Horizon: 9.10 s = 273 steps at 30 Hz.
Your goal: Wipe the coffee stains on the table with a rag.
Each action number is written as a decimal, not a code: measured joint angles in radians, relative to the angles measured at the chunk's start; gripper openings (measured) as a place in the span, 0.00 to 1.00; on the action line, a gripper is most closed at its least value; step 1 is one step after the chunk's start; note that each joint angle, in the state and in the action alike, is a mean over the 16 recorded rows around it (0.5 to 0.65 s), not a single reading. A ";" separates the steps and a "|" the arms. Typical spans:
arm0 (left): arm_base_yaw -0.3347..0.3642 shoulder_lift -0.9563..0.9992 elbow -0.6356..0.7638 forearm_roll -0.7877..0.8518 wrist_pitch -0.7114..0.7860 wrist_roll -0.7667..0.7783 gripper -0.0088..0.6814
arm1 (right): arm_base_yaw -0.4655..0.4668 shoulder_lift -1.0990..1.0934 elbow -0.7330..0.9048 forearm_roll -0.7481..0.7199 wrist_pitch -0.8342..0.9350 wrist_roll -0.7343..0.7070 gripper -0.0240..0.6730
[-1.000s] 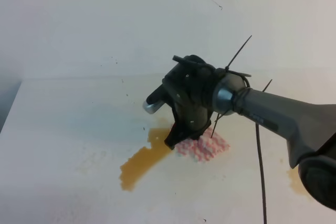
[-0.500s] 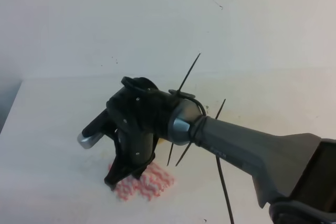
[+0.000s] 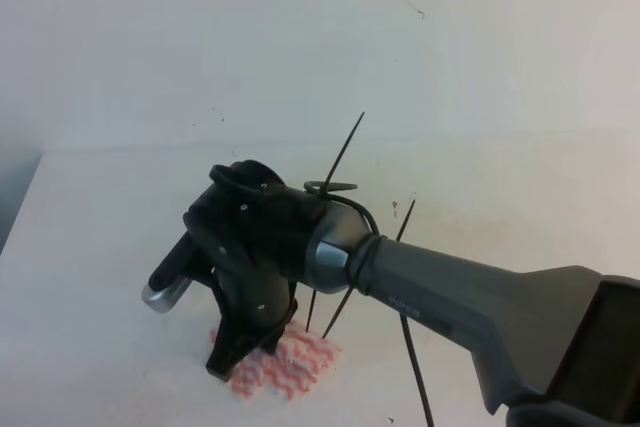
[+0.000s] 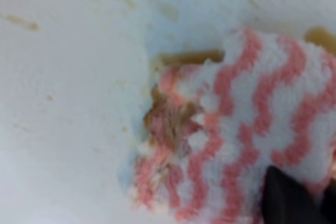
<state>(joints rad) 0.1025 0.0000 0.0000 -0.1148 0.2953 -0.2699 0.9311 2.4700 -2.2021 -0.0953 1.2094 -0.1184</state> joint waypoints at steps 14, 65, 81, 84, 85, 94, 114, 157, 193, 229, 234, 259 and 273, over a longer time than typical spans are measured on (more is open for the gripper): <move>0.000 0.000 0.000 0.000 -0.004 0.000 0.01 | 0.015 0.001 -0.049 -0.084 0.015 -0.049 0.07; 0.000 0.000 0.031 0.000 -0.004 0.000 0.01 | -0.103 0.154 -0.254 0.171 -0.022 -0.246 0.07; 0.000 -0.002 0.031 0.000 -0.004 0.000 0.01 | -0.199 0.160 -0.257 0.104 -0.073 -0.185 0.38; 0.000 -0.004 0.031 0.000 -0.003 0.000 0.01 | -0.216 0.160 -0.257 0.088 -0.072 -0.166 0.44; 0.000 -0.004 0.031 0.000 -0.003 0.000 0.01 | -0.222 0.161 -0.257 0.081 -0.071 -0.160 0.45; 0.000 -0.009 0.031 0.000 -0.003 0.000 0.01 | -0.279 0.161 -0.257 0.031 -0.049 -0.111 0.49; 0.000 -0.019 0.031 0.000 -0.003 0.000 0.01 | -0.336 0.161 -0.259 -0.009 -0.013 -0.095 0.47; 0.000 -0.028 0.031 0.000 -0.003 0.000 0.01 | 0.100 0.161 -0.259 0.124 -0.004 -0.073 0.45; 0.000 -0.028 0.031 0.000 -0.003 0.000 0.01 | -0.298 0.153 -0.246 0.137 -0.001 -0.161 0.09; 0.000 -0.028 0.031 0.000 -0.003 0.000 0.01 | -0.415 -0.116 -0.210 0.081 0.029 -0.073 0.43; 0.000 -0.028 0.031 0.000 -0.003 0.000 0.01 | -0.415 -0.228 -0.159 0.082 0.033 -0.046 0.19; 0.000 -0.028 0.031 0.000 -0.003 0.000 0.01 | -0.415 -1.583 1.238 0.086 -0.559 0.147 0.03; 0.000 -0.028 0.031 0.000 -0.003 0.000 0.01 | -0.420 -2.203 1.669 -0.131 -0.717 0.342 0.03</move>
<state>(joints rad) 0.1024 -0.0275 0.0308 -0.1143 0.2928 -0.2698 0.5110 0.2672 -0.5335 -0.2261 0.4925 0.2231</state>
